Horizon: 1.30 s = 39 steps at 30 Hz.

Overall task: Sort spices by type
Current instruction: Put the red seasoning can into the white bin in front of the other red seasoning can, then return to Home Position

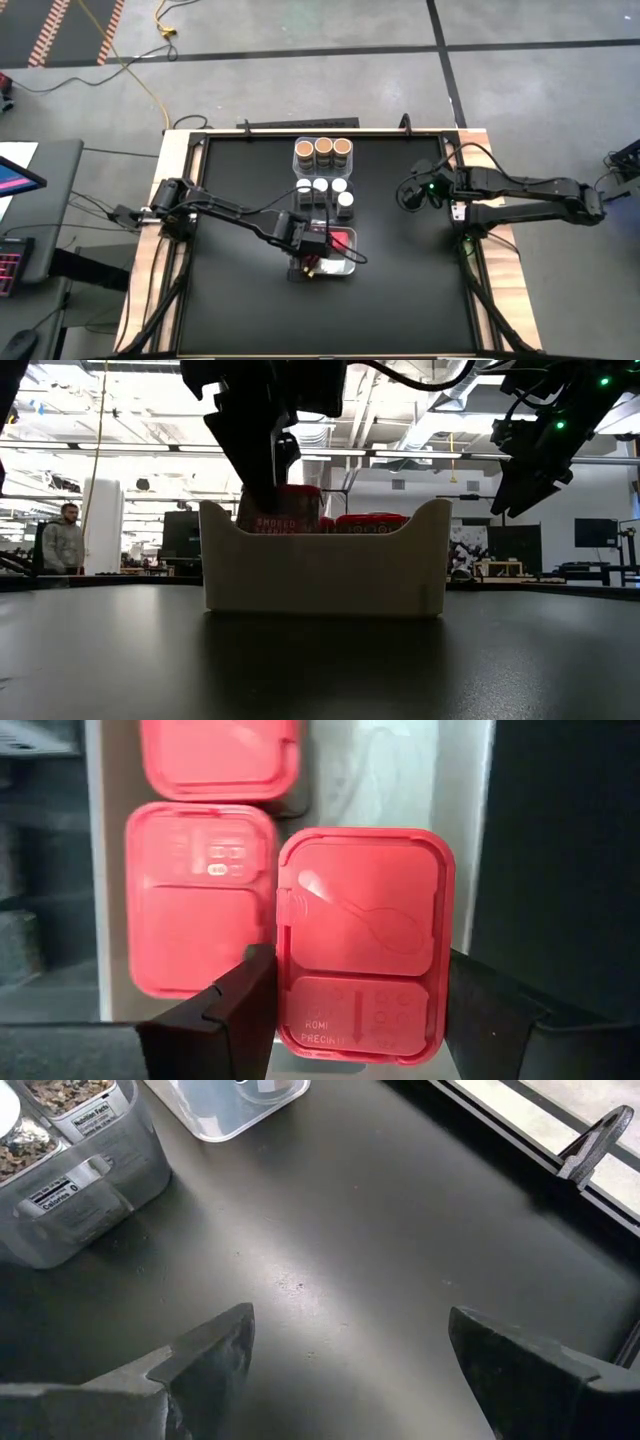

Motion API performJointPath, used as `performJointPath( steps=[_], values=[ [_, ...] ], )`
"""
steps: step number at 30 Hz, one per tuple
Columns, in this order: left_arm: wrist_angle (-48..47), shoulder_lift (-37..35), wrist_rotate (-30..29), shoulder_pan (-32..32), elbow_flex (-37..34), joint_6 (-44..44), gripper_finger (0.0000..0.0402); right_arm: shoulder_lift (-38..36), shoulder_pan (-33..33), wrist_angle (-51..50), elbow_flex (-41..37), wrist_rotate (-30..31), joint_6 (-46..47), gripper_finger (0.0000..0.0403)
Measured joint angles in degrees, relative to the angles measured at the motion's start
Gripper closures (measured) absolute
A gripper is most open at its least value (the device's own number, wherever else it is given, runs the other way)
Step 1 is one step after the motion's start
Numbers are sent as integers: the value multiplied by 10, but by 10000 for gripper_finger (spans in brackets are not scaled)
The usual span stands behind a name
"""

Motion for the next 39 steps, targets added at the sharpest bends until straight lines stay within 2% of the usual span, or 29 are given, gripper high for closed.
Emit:
performJointPath(
  steps=[9,22,31,39],
  values=[
    [10,0,2,2,-8,35,177,0,0,0,0,0,0,39],
    [12,1,0,9,-8,24,175,0,0,0,0,0,0,39],
    [20,1,11,9,-9,-5,125,0,0,0,0,0,0,39],
    [10,2,10,5,0,-9,122,0,0,0,0,0,0,39]
  ],
)
